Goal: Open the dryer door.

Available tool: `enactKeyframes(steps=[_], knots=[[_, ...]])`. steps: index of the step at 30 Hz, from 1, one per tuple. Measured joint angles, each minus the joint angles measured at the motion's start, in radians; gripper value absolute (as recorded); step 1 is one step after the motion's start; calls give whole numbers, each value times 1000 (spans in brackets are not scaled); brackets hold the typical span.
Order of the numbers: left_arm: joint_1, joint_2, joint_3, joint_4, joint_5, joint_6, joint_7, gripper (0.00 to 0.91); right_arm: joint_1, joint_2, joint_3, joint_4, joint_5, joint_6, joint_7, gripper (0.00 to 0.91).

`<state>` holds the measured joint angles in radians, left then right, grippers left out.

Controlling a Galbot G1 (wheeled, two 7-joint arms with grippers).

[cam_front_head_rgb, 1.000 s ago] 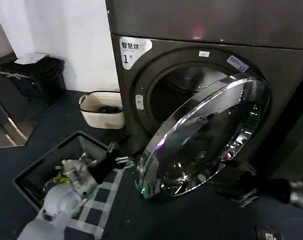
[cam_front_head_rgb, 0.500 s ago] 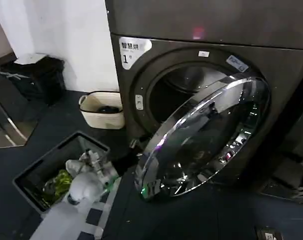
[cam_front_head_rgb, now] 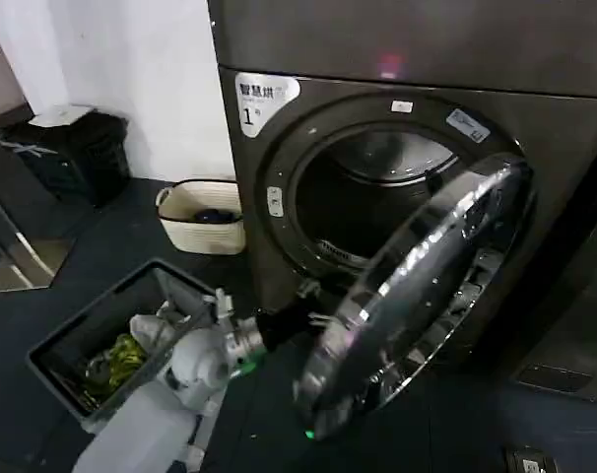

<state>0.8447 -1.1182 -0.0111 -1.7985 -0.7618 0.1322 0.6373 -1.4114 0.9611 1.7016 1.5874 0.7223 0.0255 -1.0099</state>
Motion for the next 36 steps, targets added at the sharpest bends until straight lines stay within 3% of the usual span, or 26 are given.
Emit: enactKeyframes(steps=[4, 6, 14, 24, 36], knots=[[-16, -4, 57, 0, -11, -1, 9, 907, -18, -2, 49, -10, 9, 12, 124, 907], [-25, -13, 85, 6, -19, 1, 8, 907, -23, -5, 71, -15, 11, 43, 213, 907], [-70, -61, 187, 49, -13, -17, 9, 907, -57, -23, 139, -22, -2, 43, 408, 907], [-146, -142, 312, 111, -17, -30, -18, 907, -114, -46, 220, -51, -124, -39, 559, 907], [-251, -252, 452, 206, -14, -46, -53, 907, -174, -93, 363, -158, -203, -143, 766, 907]])
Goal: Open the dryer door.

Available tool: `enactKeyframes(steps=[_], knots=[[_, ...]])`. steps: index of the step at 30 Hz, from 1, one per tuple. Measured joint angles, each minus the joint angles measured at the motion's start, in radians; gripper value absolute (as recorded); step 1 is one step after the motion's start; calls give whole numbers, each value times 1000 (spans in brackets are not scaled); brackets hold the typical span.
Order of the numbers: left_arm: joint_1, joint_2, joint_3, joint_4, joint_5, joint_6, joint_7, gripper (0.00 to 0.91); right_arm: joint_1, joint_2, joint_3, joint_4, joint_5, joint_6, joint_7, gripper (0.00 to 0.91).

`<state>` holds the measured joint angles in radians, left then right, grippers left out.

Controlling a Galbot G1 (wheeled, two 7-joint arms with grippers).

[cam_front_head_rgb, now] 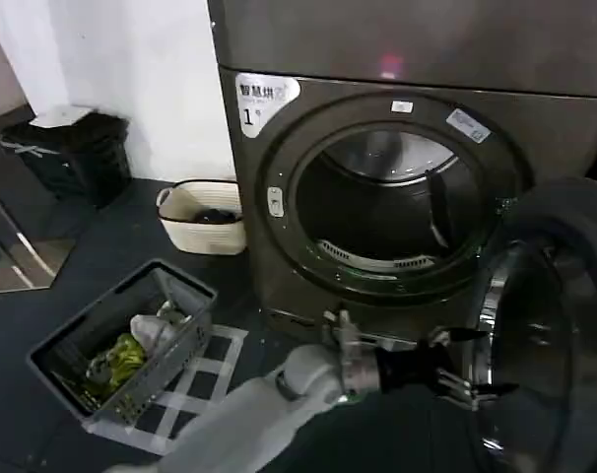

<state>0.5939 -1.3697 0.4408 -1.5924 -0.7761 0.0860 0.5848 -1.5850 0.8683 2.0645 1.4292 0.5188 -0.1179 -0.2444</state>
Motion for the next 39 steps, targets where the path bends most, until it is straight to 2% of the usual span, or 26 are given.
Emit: enactKeyframes(steps=[6, 13, 23, 39], knots=[[-45, -65, 41, 63, 3, -19, -33, 907, -6, -35, 71, -62, -59, -20, 81, 907], [-100, -147, 65, 158, 33, -49, -68, 907, -23, -66, 132, -95, -55, -46, 126, 907], [-119, -236, 78, 243, 87, -66, -87, 907, -38, -81, 177, -92, -46, -56, 126, 907], [-130, -239, 81, 295, 108, -95, -107, 907, -50, -77, 198, -93, -33, -56, 118, 907]])
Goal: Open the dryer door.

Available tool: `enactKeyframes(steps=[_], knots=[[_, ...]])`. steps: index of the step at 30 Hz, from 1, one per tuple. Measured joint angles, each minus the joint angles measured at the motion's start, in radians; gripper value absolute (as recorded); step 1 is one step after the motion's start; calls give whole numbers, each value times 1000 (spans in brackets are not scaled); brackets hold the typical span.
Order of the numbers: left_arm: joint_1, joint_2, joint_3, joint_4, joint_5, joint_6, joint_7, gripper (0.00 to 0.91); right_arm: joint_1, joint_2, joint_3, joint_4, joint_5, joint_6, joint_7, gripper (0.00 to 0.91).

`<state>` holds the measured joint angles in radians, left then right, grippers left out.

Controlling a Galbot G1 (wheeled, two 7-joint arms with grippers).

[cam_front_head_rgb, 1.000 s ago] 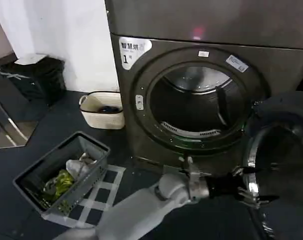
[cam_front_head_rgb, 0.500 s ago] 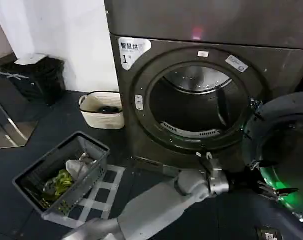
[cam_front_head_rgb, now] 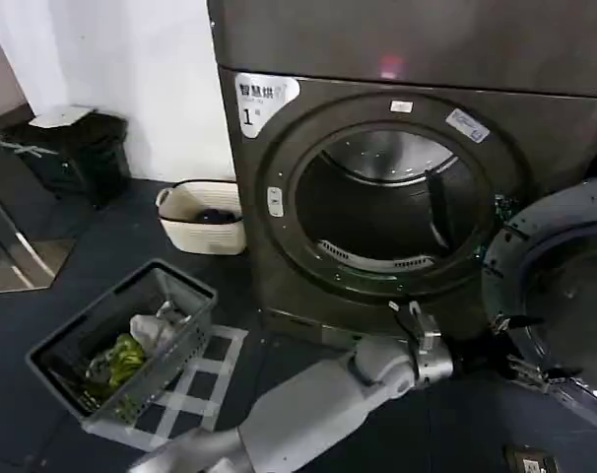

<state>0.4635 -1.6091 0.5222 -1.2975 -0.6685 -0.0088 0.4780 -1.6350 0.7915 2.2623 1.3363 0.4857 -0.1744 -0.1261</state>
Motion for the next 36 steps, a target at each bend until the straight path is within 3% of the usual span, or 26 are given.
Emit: enactKeyframes(steps=[19, 30, 36], knots=[[-8, 0, 0, 6, 116, -106, -48, 907, -14, -2, 21, 2, 3, 3, -6, 907], [-7, 0, 10, -14, 127, -382, -96, 907, -23, -3, 38, 9, 22, 2, -12, 907], [3, 12, 2, -44, 112, -485, -85, 907, -16, -10, 37, 9, 21, 1, -15, 907]])
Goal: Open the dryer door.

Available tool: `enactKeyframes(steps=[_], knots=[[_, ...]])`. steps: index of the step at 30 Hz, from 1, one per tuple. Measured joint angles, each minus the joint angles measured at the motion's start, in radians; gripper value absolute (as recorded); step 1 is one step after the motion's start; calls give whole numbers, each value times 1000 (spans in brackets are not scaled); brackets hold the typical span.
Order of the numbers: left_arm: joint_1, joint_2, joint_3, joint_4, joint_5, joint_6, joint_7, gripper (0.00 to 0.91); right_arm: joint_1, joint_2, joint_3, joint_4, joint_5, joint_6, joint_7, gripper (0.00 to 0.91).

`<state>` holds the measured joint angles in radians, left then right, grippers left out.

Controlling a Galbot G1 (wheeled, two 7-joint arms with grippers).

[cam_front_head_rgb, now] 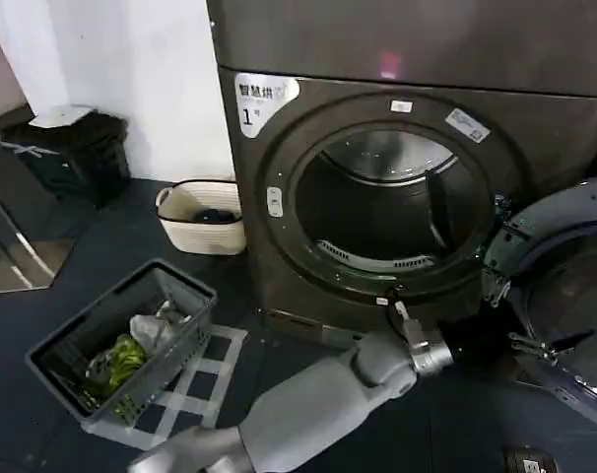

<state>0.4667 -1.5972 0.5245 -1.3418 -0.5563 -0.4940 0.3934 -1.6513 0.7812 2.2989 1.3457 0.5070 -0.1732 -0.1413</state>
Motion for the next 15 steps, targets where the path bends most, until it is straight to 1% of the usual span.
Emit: enactKeyframes(steps=[3, 9, 15], knots=[[2, 56, -1, -14, 24, -36, -1, 907, 3, -4, -3, 0, -2, 0, -1, 907], [24, 166, -23, -67, 37, -44, 28, 907, 8, -12, -4, -8, -6, 7, 1, 907], [47, 292, -56, -134, 40, -49, 34, 907, 10, -21, 6, -11, -6, 15, 4, 907]])
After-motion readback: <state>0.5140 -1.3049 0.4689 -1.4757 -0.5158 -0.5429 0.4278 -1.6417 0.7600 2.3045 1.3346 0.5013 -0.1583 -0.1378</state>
